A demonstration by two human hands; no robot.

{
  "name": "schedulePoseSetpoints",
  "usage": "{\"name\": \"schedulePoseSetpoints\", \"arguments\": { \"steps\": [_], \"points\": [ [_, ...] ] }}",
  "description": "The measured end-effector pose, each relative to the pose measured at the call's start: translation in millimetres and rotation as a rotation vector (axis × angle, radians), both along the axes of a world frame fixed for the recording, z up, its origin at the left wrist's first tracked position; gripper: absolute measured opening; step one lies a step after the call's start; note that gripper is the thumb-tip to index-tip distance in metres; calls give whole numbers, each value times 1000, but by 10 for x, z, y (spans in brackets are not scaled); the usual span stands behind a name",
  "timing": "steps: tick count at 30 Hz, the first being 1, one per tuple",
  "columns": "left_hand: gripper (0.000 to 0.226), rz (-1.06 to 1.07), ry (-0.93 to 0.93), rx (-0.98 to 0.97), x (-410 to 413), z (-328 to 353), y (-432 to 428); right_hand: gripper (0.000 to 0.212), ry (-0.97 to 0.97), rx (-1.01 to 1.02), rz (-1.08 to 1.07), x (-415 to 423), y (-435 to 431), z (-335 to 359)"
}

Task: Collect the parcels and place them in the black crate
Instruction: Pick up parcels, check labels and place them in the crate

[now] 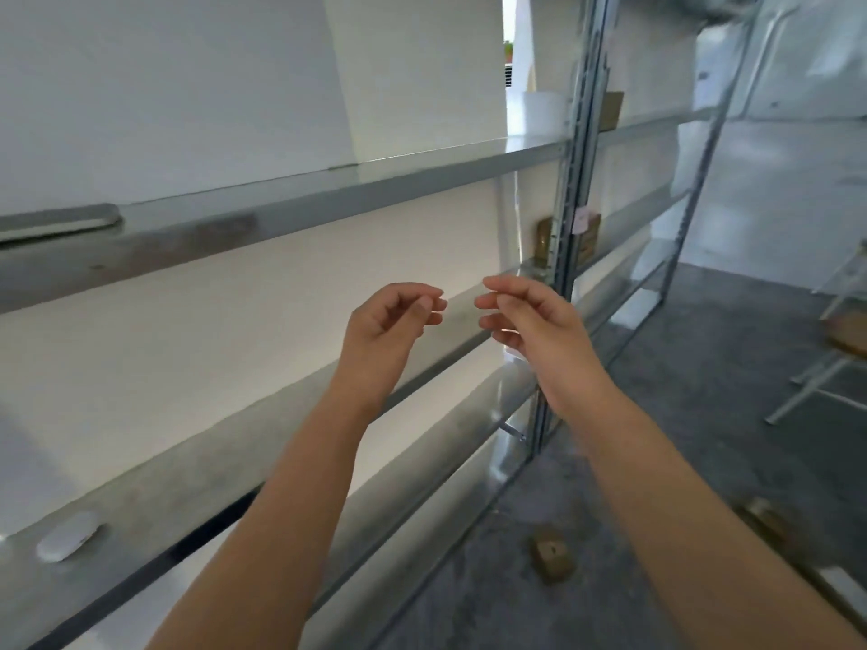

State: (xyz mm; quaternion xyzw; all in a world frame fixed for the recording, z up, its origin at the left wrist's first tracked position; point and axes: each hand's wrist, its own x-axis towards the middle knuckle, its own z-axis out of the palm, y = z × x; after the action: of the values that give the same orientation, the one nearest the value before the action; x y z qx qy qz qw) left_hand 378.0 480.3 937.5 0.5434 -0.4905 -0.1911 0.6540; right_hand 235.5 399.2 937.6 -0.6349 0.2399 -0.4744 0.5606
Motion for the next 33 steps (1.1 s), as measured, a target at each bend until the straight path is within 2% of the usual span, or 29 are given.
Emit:
{"name": "schedulePoseSetpoints", "arguments": {
  "steps": [10,18,25,33],
  "points": [
    [21,-389,-6,36,-64,-88,-1134,23,-22,69,-354,-255,-576,-86],
    [20,-701,37,84,-746,-446,-1872,24,4,139,-662,-904,-831,-366],
    [16,-776,34,65,-1400,-393,-2491,25,15,104,-731,-1563,-1315,-374],
    [23,-899,1,-4,-2716,-179,-3217,22,66,13,-848,-2824,-1861,-114]
  ]
}}
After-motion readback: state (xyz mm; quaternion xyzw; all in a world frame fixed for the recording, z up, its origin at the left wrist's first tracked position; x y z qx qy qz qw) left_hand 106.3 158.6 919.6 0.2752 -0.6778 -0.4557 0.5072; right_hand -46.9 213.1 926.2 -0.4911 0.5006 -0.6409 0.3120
